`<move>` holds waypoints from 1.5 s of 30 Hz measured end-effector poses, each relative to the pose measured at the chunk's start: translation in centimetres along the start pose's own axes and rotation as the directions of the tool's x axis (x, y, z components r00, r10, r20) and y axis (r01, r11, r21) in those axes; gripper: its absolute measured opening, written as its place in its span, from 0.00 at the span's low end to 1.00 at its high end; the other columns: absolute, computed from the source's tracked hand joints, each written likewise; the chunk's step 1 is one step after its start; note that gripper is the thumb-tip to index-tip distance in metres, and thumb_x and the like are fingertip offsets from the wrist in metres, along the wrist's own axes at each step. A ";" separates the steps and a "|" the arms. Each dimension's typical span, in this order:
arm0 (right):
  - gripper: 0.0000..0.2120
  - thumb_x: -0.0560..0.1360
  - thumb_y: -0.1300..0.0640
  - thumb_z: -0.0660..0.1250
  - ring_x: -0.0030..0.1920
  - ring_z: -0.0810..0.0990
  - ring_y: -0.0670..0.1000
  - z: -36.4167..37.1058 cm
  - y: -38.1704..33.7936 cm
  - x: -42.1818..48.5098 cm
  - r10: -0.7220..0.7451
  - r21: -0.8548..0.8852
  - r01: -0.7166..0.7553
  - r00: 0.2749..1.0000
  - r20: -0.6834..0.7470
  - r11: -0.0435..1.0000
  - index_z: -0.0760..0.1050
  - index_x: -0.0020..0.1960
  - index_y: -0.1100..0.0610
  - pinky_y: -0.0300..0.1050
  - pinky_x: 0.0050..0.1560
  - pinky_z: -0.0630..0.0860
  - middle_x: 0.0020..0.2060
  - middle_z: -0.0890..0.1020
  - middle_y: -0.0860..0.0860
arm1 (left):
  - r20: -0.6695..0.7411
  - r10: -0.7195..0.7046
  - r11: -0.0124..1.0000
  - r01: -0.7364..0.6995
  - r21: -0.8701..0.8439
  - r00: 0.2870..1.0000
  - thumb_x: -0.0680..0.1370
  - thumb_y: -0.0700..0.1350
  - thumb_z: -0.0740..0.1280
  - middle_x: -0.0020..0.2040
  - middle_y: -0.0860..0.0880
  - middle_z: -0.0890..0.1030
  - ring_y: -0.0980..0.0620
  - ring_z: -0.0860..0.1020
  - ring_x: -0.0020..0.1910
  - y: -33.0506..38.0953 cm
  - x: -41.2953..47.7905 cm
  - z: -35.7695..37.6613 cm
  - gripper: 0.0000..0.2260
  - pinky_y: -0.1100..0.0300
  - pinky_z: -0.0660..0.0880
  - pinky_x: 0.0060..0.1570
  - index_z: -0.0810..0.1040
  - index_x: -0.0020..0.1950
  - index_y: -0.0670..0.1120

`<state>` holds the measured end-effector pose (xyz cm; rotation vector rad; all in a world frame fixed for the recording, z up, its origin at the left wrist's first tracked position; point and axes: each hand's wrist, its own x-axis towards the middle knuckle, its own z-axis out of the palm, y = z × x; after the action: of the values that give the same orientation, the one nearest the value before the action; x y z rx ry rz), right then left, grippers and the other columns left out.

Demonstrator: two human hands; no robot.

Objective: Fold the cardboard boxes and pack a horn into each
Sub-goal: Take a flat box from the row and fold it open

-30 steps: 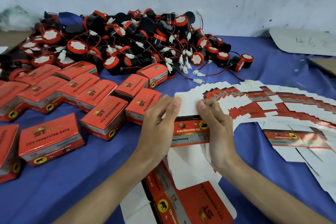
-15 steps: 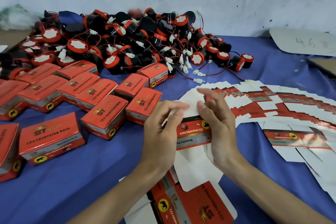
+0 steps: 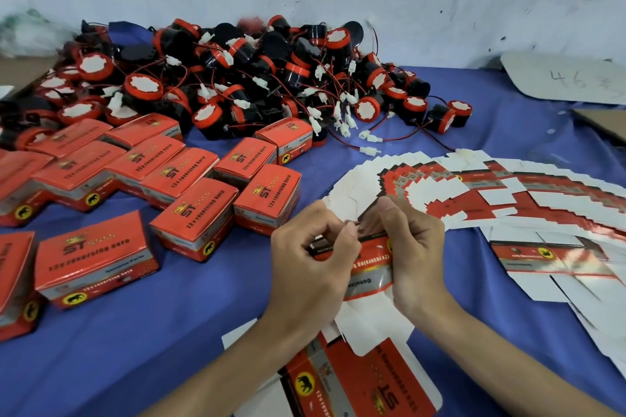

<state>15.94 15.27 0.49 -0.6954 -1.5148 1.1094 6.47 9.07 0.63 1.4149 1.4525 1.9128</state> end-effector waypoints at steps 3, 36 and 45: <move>0.21 0.76 0.56 0.60 0.28 0.73 0.45 -0.1 0.0 0.1 -0.063 0.041 0.063 0.998 -0.001 0.997 0.74 0.25 0.48 0.40 0.39 0.77 0.24 0.74 0.49 | 0.068 0.013 1.000 -0.014 0.002 0.998 0.73 0.51 0.62 0.32 0.57 0.75 0.56 0.77 0.33 0.4 -0.1 0.1 0.10 0.66 0.72 0.36 0.73 0.34 0.49; 0.10 0.66 0.50 0.76 0.33 0.82 0.48 -1.6 -0.4 1.4 0.301 0.331 -0.461 0.849 0.434 0.823 0.82 0.43 0.54 0.40 0.35 0.80 0.35 0.83 0.53 | 0.417 0.228 0.649 -0.457 0.608 0.880 0.80 0.48 0.61 0.79 0.45 0.45 0.48 0.43 0.78 -2.1 1.1 -0.7 0.33 0.50 0.52 0.76 0.47 0.78 0.41; 0.16 0.65 0.50 0.78 0.44 0.84 0.50 -2.0 -0.6 1.8 0.289 0.382 -0.565 0.764 0.577 0.731 0.82 0.50 0.52 0.43 0.40 0.81 0.45 0.85 0.52 | 0.399 0.362 0.590 -0.539 0.602 0.842 0.77 0.47 0.67 0.78 0.41 0.53 0.42 0.50 0.78 -1.8 1.2 -0.4 0.34 0.49 0.58 0.73 0.54 0.77 0.38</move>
<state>17.53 17.13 1.74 -0.3931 -1.3434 2.1191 5.12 10.47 -0.30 2.4870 1.9335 1.3535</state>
